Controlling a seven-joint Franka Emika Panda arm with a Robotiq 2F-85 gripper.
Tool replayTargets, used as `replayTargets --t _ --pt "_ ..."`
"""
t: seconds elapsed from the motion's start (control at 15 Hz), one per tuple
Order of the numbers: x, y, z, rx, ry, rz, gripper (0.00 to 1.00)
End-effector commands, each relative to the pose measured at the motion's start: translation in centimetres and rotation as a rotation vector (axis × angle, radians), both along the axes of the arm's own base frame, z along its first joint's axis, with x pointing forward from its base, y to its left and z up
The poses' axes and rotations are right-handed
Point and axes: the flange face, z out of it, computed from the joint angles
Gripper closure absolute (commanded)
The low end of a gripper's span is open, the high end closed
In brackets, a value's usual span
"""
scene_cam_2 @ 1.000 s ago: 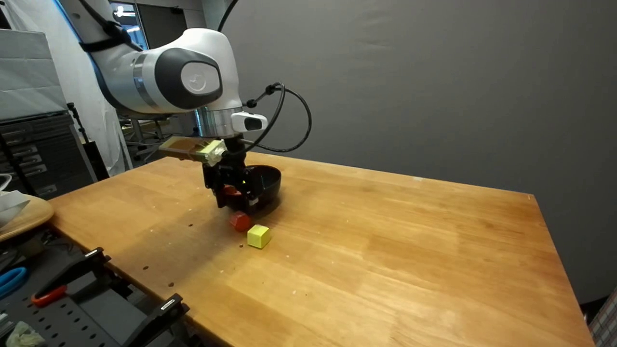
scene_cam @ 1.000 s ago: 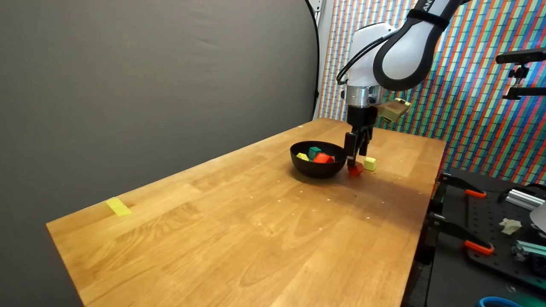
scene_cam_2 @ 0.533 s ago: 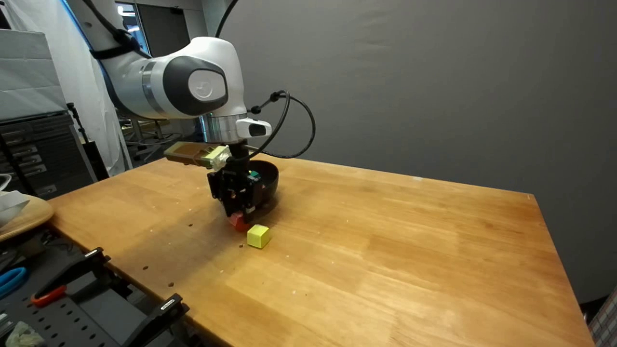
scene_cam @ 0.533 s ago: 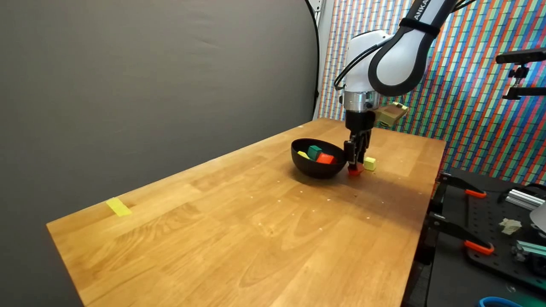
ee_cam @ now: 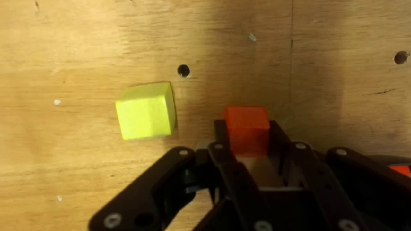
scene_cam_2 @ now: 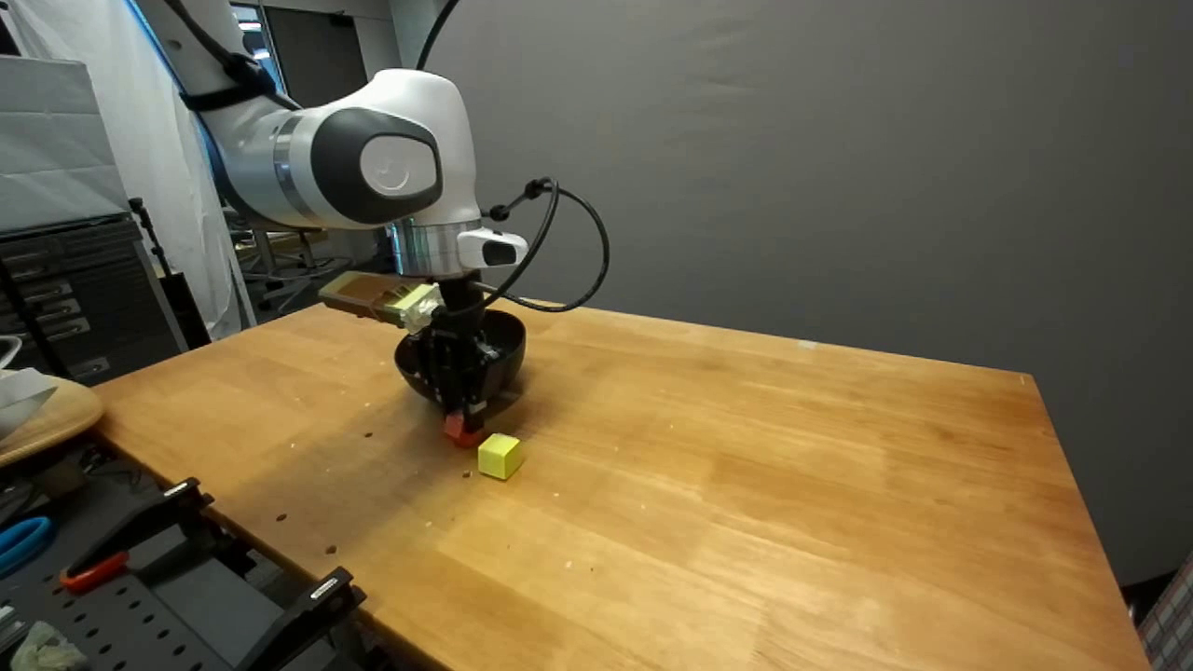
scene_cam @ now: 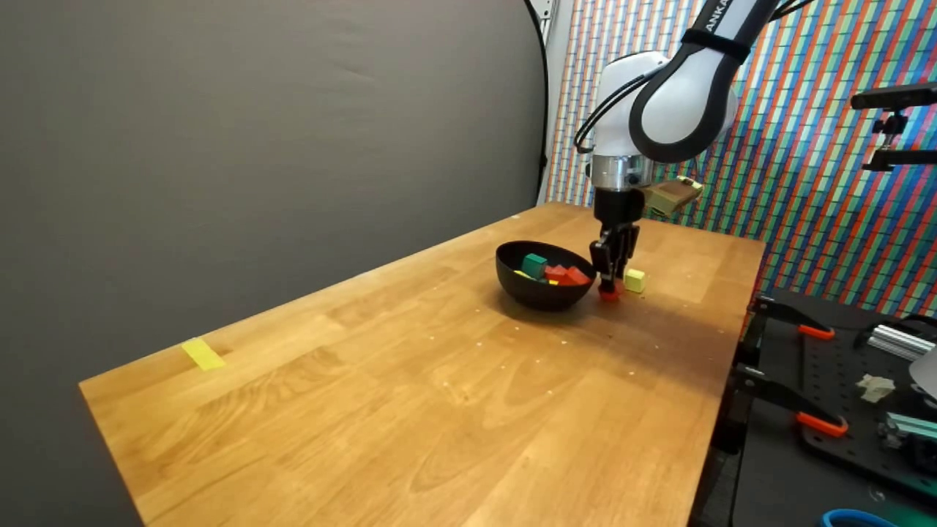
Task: Put all the blocks in the bowl
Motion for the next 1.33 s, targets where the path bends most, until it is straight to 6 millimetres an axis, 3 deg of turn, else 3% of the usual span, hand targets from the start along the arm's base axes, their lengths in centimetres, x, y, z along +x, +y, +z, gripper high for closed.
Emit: replayTargets --t 0.0,0.13,0.33,0.53,0.87,0.93,1.07,1.27 --pt "-0.6 0.0 2.3 -0.003 -0.029 -0.021 0.7" --pt "-0.9 0.6 4.9 -0.035 -0.058 0.012 0.83" --pt "-0.7 1.7 8.6 -0.059 -0.095 0.042 0.84" --pt "1.1 3.5 11.7 -0.056 -0.187 0.073 0.84" --pt "4.8 5.6 12.2 -0.004 -0.238 0.101 0.83" --pt "5.1 5.8 12.2 0.002 -0.232 0.096 0.42" --pt "5.6 5.6 12.1 0.013 -0.216 0.075 0.34" --pt "4.9 4.2 12.4 -0.014 -0.172 0.052 0.09"
